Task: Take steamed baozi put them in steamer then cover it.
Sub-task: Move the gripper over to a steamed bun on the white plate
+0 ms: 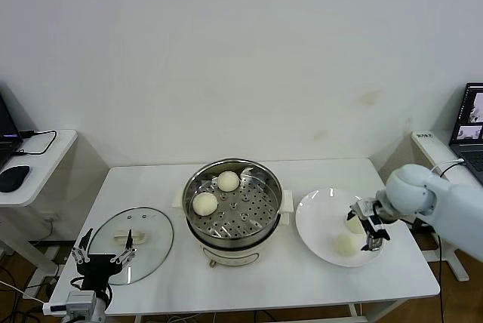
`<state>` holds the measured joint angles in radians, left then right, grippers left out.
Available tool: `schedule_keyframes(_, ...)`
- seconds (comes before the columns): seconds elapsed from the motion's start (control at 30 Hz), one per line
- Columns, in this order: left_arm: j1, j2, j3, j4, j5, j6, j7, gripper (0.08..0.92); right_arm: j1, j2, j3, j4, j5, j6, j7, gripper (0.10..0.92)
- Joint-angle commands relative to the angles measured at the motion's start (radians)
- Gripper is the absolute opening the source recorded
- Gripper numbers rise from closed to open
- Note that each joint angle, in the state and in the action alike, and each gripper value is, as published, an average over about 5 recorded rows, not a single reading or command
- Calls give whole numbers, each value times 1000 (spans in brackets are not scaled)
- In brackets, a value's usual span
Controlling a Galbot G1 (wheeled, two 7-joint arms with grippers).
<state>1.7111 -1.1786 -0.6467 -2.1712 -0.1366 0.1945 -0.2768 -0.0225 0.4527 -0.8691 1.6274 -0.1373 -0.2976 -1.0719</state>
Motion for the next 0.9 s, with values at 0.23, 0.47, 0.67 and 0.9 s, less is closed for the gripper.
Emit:
schedule_keyframes(0.23,-5,1,-1,15,-1,-2,1,823,-140,67,76,-118,-67,7,46,823)
schedule_keyframes(0.47,-12,0,0,23,-1,-2,1,823,-148,102,80,-145,-69,4,69,821)
schedule_keyframes(0.67,-12,2,-2,23,-1,-2,1,823,-151,128,86,-158,-67,-2,77,782)
schedule_keyframes(0.9,-12,0,-3,23,-1,-2,1,823,-152,134,86,-158,-69,-6,72,718)
